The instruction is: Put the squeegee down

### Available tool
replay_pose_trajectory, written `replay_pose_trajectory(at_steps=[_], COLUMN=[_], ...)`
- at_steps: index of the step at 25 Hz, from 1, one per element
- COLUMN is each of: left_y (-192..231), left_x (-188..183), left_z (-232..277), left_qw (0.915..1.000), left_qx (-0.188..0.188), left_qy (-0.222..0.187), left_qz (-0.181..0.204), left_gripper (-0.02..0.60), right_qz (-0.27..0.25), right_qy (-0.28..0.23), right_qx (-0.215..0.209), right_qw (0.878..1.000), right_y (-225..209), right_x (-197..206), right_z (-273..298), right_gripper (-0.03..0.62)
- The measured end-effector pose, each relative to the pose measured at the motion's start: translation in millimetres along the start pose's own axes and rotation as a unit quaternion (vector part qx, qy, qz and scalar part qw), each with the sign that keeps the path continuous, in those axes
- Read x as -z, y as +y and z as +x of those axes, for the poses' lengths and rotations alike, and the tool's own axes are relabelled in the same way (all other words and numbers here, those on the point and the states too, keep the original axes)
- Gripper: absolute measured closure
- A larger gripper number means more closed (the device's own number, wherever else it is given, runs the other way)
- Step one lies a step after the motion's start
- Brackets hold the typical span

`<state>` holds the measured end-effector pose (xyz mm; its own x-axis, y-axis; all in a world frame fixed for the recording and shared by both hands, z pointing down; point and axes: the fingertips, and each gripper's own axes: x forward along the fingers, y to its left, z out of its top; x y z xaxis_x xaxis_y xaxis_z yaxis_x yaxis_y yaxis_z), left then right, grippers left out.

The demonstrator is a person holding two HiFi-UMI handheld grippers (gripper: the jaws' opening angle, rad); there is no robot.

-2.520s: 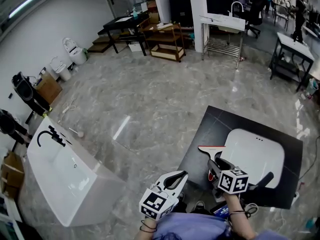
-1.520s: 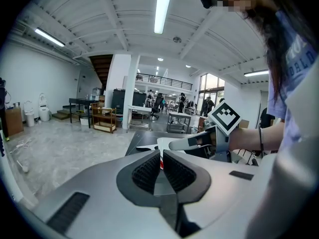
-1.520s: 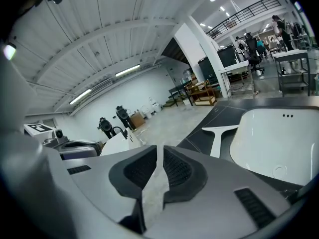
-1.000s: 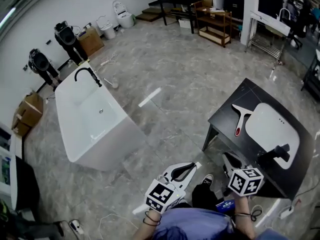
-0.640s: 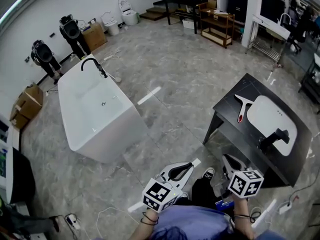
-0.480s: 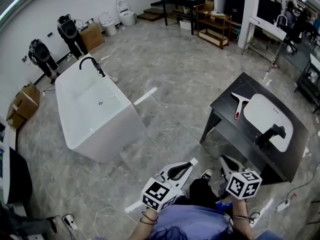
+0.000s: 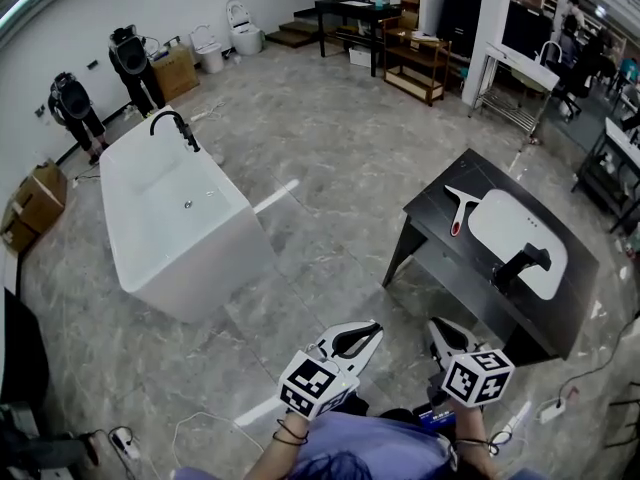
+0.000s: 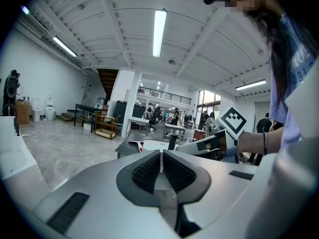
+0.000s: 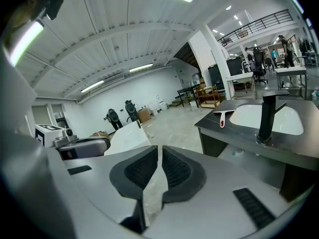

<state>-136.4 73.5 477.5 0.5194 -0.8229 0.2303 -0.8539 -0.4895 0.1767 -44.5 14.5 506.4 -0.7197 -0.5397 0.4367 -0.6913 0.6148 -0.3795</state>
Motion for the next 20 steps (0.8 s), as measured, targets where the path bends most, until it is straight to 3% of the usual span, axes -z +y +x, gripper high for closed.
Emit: replay_pose_trajectory(at_steps=[6,20], left_y=[-32,-168], left_x=[4,34], left_z=[9,19], left_qw=[1.0,0.9988], left_qx=[0.006,0.037], left_qy=[0.006,0.029], left_qz=[0.003,0.012], left_gripper=[0.555,0.555], right_qz=[-0.003,-0.006], right_qy=[0.008,0.011], right_qx=[-0.002,-0.004], right_qw=[1.0,1.0], right_y=[-8,-31], right_x=[17,70], right_z=[-34,-154], right_gripper=[0.556,0.565])
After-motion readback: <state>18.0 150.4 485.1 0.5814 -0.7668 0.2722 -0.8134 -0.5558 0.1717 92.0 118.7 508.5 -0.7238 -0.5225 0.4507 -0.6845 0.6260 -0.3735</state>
